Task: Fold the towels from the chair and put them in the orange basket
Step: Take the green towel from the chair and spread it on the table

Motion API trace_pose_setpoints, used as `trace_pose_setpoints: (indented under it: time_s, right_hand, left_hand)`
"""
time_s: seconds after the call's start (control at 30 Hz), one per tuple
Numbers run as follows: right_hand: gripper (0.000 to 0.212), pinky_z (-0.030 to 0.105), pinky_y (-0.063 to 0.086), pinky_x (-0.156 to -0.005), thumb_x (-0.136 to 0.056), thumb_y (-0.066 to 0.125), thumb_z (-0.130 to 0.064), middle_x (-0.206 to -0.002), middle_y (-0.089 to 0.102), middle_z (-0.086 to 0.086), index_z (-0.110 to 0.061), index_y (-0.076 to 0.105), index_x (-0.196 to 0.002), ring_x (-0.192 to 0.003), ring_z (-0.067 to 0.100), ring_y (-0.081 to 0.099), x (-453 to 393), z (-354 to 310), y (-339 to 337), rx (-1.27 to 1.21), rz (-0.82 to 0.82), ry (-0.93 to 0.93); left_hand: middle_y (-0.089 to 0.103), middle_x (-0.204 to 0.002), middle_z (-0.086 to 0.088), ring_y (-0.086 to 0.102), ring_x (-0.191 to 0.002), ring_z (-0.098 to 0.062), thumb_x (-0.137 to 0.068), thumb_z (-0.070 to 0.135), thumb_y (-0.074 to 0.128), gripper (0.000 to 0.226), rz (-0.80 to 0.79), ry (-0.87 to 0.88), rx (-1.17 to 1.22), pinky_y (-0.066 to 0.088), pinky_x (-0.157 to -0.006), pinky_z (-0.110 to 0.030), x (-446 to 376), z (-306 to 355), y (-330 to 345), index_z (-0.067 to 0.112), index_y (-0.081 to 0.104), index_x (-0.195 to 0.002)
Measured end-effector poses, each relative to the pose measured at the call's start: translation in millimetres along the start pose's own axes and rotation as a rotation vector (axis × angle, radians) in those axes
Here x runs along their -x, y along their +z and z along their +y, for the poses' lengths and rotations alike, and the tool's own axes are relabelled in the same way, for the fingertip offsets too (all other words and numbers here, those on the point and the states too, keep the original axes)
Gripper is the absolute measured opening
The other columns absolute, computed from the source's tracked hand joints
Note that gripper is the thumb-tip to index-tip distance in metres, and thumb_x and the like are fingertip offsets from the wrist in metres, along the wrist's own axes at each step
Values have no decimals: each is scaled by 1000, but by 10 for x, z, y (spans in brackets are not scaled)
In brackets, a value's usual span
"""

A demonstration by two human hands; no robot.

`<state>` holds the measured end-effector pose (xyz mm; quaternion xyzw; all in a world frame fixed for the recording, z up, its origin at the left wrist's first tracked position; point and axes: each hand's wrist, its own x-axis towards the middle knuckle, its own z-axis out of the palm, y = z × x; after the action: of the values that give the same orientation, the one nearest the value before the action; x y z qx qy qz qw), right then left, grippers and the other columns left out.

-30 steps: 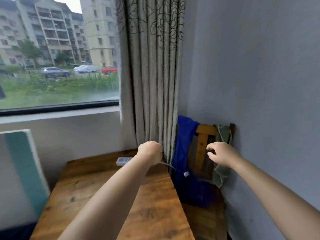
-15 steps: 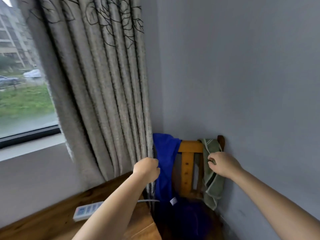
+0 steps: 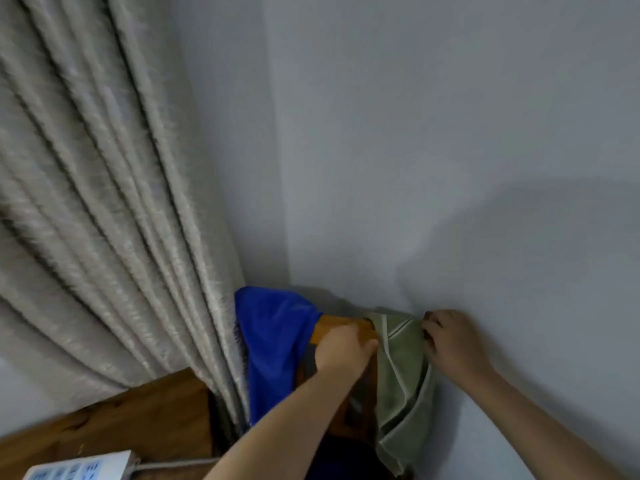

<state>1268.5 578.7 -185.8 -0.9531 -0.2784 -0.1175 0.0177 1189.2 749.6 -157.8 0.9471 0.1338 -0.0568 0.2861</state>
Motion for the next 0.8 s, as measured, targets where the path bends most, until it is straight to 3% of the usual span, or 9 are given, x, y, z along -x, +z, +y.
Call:
trace_pose_setpoints:
  time_s: [0.1,0.23,0.3,0.37,0.5,0.67,0.73,0.8]
  right_hand:
    - [42,27,55,-57,-60,40,-40,-67,68,1,-13,73,-62,-65,23,66,-112,56,142,87,-18,-96]
    - [23,30,54,-55,-46,74,-40,-60,68,-4,-19,72,-55,-66,23,69,-182,16,159,48,64,-99]
    - [24,30,53,-56,-58,54,-36,-57,66,-5,-20,70,-49,-65,21,69,-177,15,176,-5,134,-108]
    - [32,26,49,-62,-61,40,-30,-53,63,-7,-22,66,-44,-62,18,68,-162,-5,181,-64,180,-96]
    - [30,26,21,-61,-62,39,-20,-48,55,-6,-20,60,-40,-51,15,59,-133,-55,179,-105,230,-110]
    - [23,20,31,-54,-65,48,-14,-51,56,0,-14,60,-45,-43,17,57,-91,-246,115,-241,211,-181]
    - [27,16,32,-43,-69,44,-18,-52,56,2,-12,58,-46,-41,17,55,-71,-402,14,-318,211,-210]
    - [29,19,34,-40,-71,42,-21,-55,56,2,-12,58,-49,-43,16,55,-50,-581,-132,-353,233,-258]
  left_hand:
    - [64,-110,-8,61,-103,-26,-91,44,48,39,29,-44,68,51,-80,-32,-207,118,235,14,57,-114]
    - [62,-100,-8,60,-101,-26,-94,35,46,18,50,-64,94,49,-80,-33,-340,176,356,19,53,-90]
    - [59,-83,-3,60,-99,-24,-96,28,44,27,72,-75,107,46,-77,-30,-390,187,380,25,44,-69]
    - [40,-64,9,58,-86,-21,-96,25,42,39,109,-71,124,40,-67,-25,-409,164,392,27,30,-59]
    - [34,-59,11,35,-54,-2,-96,23,45,41,195,-35,109,27,-47,-15,-343,94,375,26,30,-57]
    - [38,-56,10,34,-51,0,-95,20,46,37,289,4,151,26,-44,-13,-145,-25,204,24,40,-59]
    - [45,-59,7,37,-52,-2,-95,19,48,26,344,11,153,27,-44,-13,-6,-110,45,12,59,-72]
    - [52,-70,3,44,-61,-9,-94,18,48,22,398,19,139,28,-48,-14,189,-185,-149,5,64,-86]
